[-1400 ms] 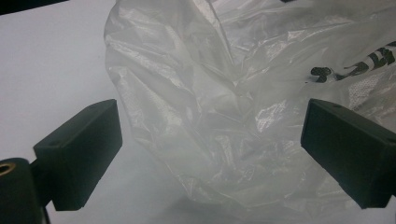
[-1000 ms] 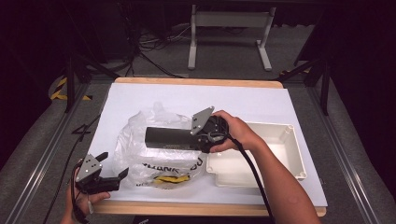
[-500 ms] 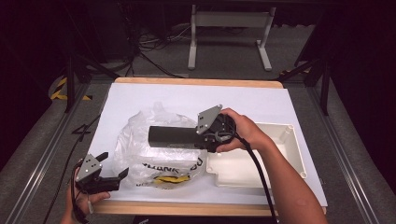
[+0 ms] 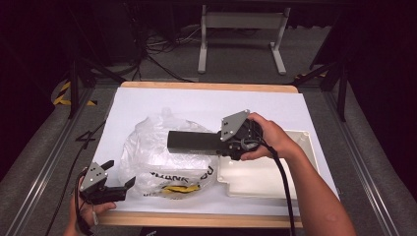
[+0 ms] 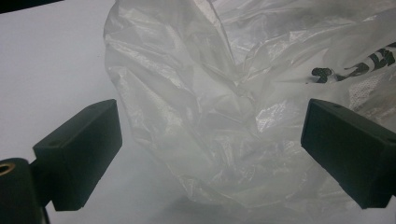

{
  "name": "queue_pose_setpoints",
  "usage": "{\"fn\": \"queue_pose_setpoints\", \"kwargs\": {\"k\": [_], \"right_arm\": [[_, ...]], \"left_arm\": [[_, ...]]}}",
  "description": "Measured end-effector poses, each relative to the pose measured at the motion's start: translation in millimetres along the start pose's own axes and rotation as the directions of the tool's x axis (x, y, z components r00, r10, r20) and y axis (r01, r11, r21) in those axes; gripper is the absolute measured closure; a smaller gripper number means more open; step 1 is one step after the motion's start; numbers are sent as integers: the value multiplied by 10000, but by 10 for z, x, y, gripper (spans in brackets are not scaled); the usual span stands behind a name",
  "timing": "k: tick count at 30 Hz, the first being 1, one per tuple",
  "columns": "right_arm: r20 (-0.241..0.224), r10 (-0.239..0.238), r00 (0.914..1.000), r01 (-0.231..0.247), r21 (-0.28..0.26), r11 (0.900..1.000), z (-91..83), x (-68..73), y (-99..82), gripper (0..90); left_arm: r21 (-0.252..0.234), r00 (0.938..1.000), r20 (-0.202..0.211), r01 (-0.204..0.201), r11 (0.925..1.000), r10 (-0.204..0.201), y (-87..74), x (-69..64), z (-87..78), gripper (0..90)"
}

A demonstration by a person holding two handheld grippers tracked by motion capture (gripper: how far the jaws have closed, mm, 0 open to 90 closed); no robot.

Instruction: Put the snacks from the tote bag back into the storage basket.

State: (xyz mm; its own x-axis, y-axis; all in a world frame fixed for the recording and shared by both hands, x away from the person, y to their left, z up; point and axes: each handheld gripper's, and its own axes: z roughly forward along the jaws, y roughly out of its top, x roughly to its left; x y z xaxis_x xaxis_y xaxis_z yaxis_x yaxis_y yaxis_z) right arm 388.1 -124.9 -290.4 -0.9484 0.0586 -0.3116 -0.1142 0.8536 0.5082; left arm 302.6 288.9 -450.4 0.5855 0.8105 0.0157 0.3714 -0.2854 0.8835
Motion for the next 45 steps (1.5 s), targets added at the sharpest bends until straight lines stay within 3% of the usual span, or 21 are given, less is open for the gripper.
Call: {"fn": "queue_pose_setpoints", "kwargs": {"k": [6, 22, 45], "right_arm": [[53, -103, 9999, 102, 198, 9998, -125, 31, -114, 430], [441, 455, 9980, -476, 469, 9978, -418, 73, -586, 430], [612, 1075, 9923, -1128, 908, 9895, -663, 113, -1166, 430]], "left_arm": [[-31, 10000, -16, 15, 10000, -15, 2, 1, -4, 61], [-60, 10000, -9, 16, 10000, -16, 6, -1, -10, 60], [-72, 10000, -74, 45, 10000, -46, 7, 8, -14, 59]]}}
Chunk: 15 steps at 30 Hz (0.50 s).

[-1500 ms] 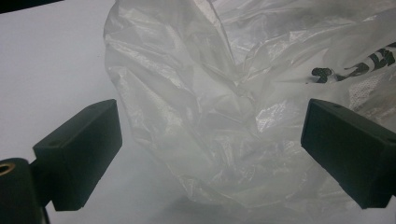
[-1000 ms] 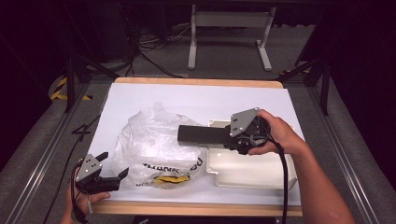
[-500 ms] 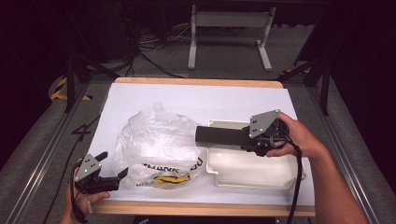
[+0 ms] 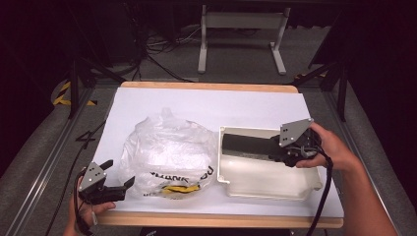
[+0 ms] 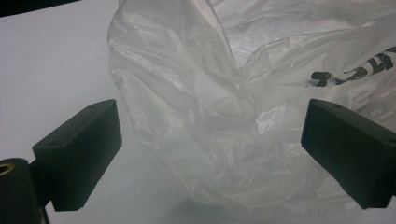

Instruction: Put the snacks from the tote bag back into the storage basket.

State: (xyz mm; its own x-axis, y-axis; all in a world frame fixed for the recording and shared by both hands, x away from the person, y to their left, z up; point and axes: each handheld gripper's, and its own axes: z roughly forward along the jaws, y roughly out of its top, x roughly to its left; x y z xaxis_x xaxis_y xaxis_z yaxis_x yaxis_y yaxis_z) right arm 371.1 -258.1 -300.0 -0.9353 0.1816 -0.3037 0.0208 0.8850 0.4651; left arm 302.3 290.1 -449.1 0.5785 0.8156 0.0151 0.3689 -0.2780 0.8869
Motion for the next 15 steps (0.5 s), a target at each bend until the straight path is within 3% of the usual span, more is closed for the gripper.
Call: {"fn": "queue_pose_setpoints", "kwargs": {"k": [15], "right_arm": [[-601, 27, 9982, 14, 669, 9978, 233, -18, -164, 429]], "left_arm": [[29, 10000, 40, -16, 10000, 15, 2, -5, 7, 59]]}}
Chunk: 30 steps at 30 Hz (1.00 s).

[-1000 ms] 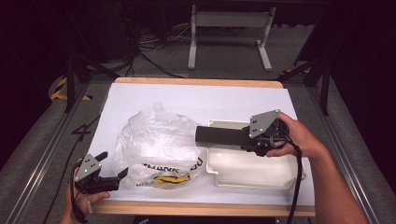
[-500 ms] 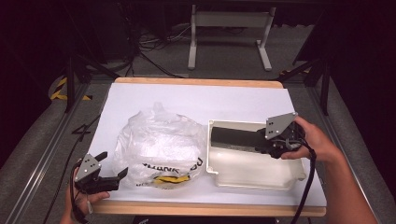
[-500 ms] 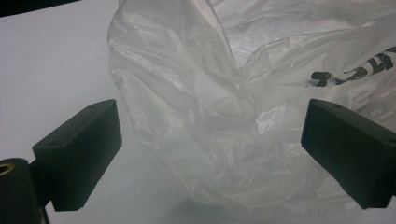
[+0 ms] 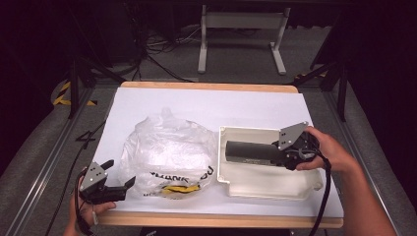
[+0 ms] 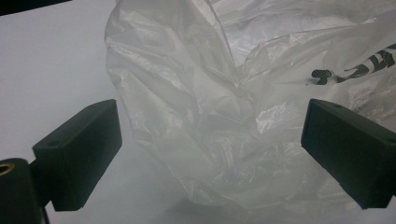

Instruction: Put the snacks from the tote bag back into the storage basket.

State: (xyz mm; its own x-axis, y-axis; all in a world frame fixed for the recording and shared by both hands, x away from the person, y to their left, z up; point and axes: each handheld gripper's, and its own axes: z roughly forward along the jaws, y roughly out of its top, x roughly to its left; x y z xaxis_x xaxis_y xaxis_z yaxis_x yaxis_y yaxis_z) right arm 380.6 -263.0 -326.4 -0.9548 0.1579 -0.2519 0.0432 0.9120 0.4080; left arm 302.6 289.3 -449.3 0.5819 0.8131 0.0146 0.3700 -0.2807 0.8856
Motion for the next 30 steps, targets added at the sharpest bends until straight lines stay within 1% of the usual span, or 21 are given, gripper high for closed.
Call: {"fn": "queue_pose_setpoints", "kwargs": {"k": [1, 3, 5, 7, 10, 11, 13, 14, 17, 18, 21, 22, 24, 25, 26, 30], "right_arm": [[-40, -18, 10000, 19, 62, 10000, 27, -7, -2, 429], [-277, -98, 9996, 104, 215, 9997, 80, -18, -12, 429], [-321, -132, 9994, 143, 370, 9992, 129, -30, -22, 429], [-481, -159, 9987, 184, 513, 9985, 167, -39, -41, 429], [-546, -153, 9984, 182, 534, 9984, 201, -45, -59, 429], [-647, -198, 9977, 237, 599, 9979, 222, -41, -74, 428], [-732, -147, 9972, 188, 560, 9983, 249, -56, -87, 428], [-713, -212, 9972, 247, 486, 9985, 253, -66, -91, 428], [-793, -128, 9968, 175, 592, 9981, 272, -72, -89, 426], [-806, -185, 9966, 231, 561, 9982, 284, -81, -87, 426], [-908, -163, 9957, 218, 599, 9980, 297, -86, -91, 425], [-964, -126, 9953, 199, 753, 9970, 317, -99, -102, 423], [-957, -185, 9952, 258, 755, 9968, 328, -102, -107, 423], [-962, -120, 9953, 204, 865, 9960, 331, -99, -109, 423], [-906, -196, 9957, 281, 931, 9953, 344, -104, -114, 423], [-815, -233, 9964, 325, 1133, 9930, 349, -100, -114, 420]], "left_arm": [[7, 10000, 0, -2, 10000, 2, 0, 3, 1, 59], [4, 10000, 9, -12, 10000, 12, 1, 3, 4, 59], [19, 10000, 33, -25, 10000, 24, 1, 3, 8, 59], [15, 10000, 22, -10, 10000, 10, 1, 3, 12, 59], [18, 10000, 29, -1, 10000, 1, 1, 1, 14, 59], [20, 10000, 31, 1, 10000, -1, 1, 1, 15, 59], [22, 10000, 25, -3, 10000, 3, 1, 0, 15, 59], [21, 10000, 24, -7, 10000, 7, 1, 0, 15, 60], [13, 10000, 22, 12, 10000, -13, 1, 3, 14, 60], [13, 10000, 19, 27, 10000, -27, 0, 5, 14, 59], [45, 10000, 3, 6, 10000, -6, -2, 11, 14, 59], [77, 10000, -1, -1, 10000, 1, -2, 10, 14, 59], [15, 10000, 14, 27, 10000, -27, 2, 2, 15, 59], [1, 10000, 54, -12, 10000, 12, 11, -5, 8, 59], [-3, 10000, 62, -20, 10000, 20, 16, -12, 7, 59], [-78, 10000, 66, -30, 10000, 30, 19, -11, -6, 59]]}}
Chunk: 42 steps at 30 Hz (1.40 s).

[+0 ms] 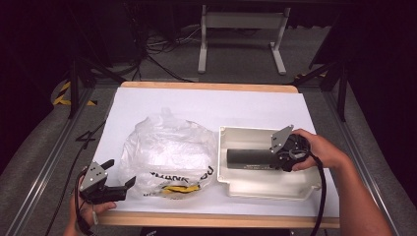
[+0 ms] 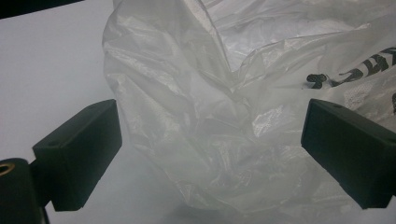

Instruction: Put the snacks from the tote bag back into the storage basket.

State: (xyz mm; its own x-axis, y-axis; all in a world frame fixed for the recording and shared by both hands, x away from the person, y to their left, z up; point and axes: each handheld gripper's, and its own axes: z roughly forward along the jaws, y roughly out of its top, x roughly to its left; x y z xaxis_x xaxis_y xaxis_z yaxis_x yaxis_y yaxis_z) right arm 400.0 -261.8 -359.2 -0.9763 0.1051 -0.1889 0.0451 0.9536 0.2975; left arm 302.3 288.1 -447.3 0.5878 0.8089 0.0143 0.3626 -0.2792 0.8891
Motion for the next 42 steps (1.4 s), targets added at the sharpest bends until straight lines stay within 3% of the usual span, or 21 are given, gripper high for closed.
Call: {"fn": "queue_pose_setpoints", "kwargs": {"k": [8, 12, 17, 21, 24, 29, 30, 32, 34, 36, 38, 40, 41, 42], "right_arm": [[174, 70, 9998, -80, 592, 9982, 68, 13, -20, 415], [426, 328, 9986, -349, 502, 9981, 60, 1, -48, 398], [642, 294, 9975, -324, 461, 9984, 15, 20, -56, 398], [813, 268, 9963, -244, -310, 9992, -45, 33, -66, 406], [983, 552, 9936, -455, -988, 9941, -105, 64, -81, 405], [1812, 1346, 9742, -1035, -1712, 9798, -200, 141, -101, 366], [1812, 1346, 9742, -1035, -1712, 9798, -200, 141, -101, 366], [2271, 1687, 9592, -1278, -1843, 9745, -218, 204, -122, 338], [2414, 1902, 9516, -1395, -2121, 9673, -247, 265, -159, 327], [2555, 2354, 9377, -1735, -2429, 9544, -278, 300, -201, 299], [2631, 2554, 9303, -1864, -2605, 9473, -298, 329, -235, 287], [2834, 2838, 9161, -2040, -2800, 9381, -321, 362, -284, 273], [2803, 3057, 9100, -2183, -3029, 9277, -338, 387, -319, 273], [2745, 3148, 9086, -2250, -3132, 9226, -348, 404, -339, 270]], "left_arm": [[-20, 10000, -7, 9, 10000, -9, -2, 12, -1, 59], [19, 10000, 6, -17, 10000, 17, -2, 7, 3, 59], [33, 10000, -63, -34, 10000, 34, -4, 13, 2, 59], [21, 10000, -72, -48, 10000, 48, -1, 13, -2, 59], [50, 9999, -106, -43, 10000, 43, -5, 16, 0, 59], [-41, 9999, -169, -12, 10000, 12, -3, 26, -24, 59], [-41, 9999, -169, -12, 10000, 12, -3, 26, -24, 59], [-51, 9998, -186, 1, 10000, -2, -3, 33, -32, 58], [-76, 9999, -169, -17, 10000, 15, 0, 33, -33, 58], [-21, 9997, -236, -68, 10000, 67, 2, 31, -31, 59], [-11, 9994, -313, -132, 9999, 132, 5, 34, -37, 59], [-105, 9993, -354, -82, 9999, 78, 9, 44, -55, 59], [-124, 9994, -348, -69, 9999, 65, 10, 50, -61, 59], [-146, 9993, -367, -52, 9999, 47, 10, 57, -65, 59]]}}
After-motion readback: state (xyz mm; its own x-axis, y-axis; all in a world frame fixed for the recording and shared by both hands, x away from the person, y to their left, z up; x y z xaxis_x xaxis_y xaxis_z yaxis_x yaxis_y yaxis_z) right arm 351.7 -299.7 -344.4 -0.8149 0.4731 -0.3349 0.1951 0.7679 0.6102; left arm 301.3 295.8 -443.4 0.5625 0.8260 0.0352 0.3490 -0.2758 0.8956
